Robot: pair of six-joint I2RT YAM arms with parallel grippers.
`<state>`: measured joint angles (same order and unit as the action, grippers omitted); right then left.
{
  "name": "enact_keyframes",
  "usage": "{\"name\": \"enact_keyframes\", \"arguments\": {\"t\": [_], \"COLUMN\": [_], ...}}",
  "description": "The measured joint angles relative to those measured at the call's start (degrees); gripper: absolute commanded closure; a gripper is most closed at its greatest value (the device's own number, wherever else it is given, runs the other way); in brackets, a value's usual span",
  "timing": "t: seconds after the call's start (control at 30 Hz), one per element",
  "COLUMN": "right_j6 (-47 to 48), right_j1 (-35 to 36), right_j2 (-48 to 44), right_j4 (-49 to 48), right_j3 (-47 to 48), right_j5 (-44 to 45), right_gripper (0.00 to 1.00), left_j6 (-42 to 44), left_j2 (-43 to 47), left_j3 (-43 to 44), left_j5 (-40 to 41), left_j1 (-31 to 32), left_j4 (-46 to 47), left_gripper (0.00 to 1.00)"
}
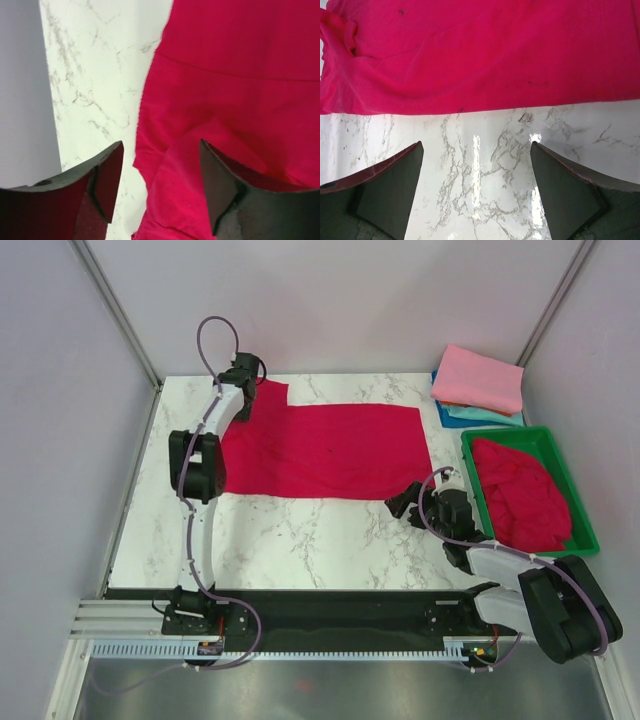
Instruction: Fold and stack the t-shirts
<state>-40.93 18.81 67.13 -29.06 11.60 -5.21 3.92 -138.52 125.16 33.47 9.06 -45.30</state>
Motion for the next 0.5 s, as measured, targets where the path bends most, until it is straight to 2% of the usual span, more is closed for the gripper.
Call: {"name": "enact_keyframes", "arguments": {"t": [0.07, 0.27, 0.4, 0.5], "right_j6": [0.02, 0.02, 0.02, 0.02], "right_j1": [-0.07, -0.28, -0.28, -0.28], "right_j2": [0.5, 0.74, 0.7, -0.13], "right_j4": [-0.07, -0.17, -0.15, 1.77], "right_j3": [0.24, 0.46, 0.55, 1.31], "right_j5": [-0.24, -0.57, -0.79, -0.72], "right_gripper": [0.04, 0.05, 0.05, 0.04], "left_j6": [-0.2, -5.77, -14.71, -22.53], "left_j2": [0.15, 3.98, 15.98, 31.01], "left_j3": [-0.37, -3.96, -16.46, -33.09], "left_j5": [0.9, 2.19, -1.38, -6.88], "left_j1": [-0.66, -2.97, -4.79, -6.97], "left_j4": [0.0, -2.29, -3.26, -0.76], "left_gripper": [0.22, 0.2, 0.2, 0.2]}}
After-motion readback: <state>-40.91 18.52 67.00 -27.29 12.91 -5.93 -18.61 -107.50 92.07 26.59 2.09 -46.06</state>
